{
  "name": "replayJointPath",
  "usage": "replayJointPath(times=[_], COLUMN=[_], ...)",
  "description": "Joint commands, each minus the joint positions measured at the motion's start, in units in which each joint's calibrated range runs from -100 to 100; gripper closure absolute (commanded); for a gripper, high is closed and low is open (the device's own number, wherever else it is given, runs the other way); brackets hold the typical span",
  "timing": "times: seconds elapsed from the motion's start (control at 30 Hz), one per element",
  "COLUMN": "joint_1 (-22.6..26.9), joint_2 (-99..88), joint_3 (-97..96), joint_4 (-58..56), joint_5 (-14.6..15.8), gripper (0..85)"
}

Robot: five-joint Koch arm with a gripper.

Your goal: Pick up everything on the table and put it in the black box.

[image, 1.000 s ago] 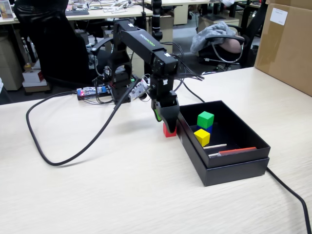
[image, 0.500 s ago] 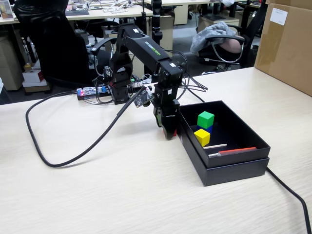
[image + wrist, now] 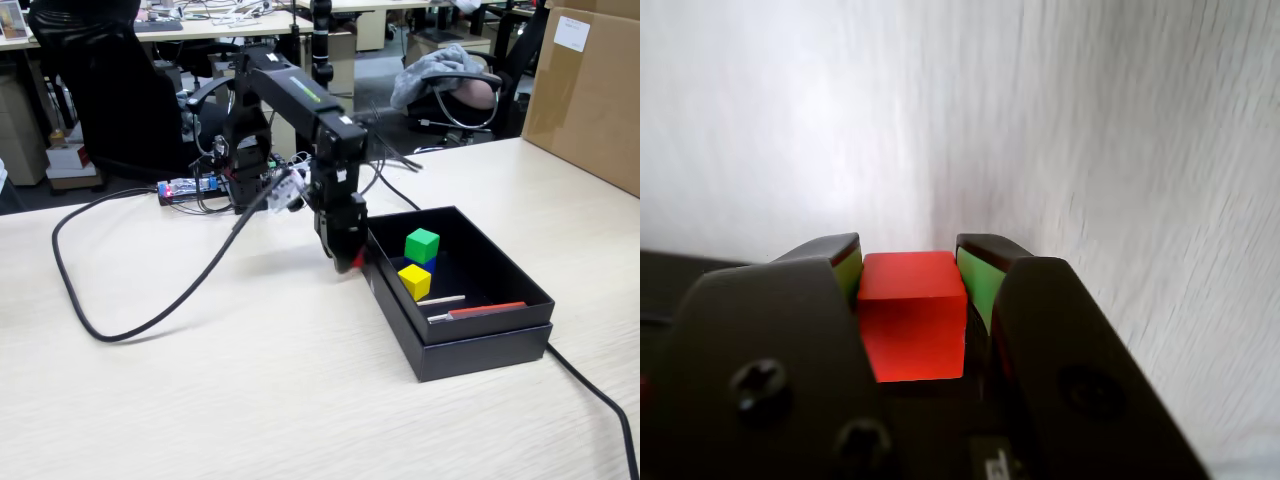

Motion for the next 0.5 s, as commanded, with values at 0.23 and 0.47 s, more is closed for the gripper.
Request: replayJointPath(times=[0.23, 0.47], joint_1=[-0.44, 3.66], joint_2=[-11.74, 10.41], joint_3=[19.61, 38.74], joint_4=[0.25, 0.25], joint_5=[-2.34, -2.30], gripper=[78.6, 78.6])
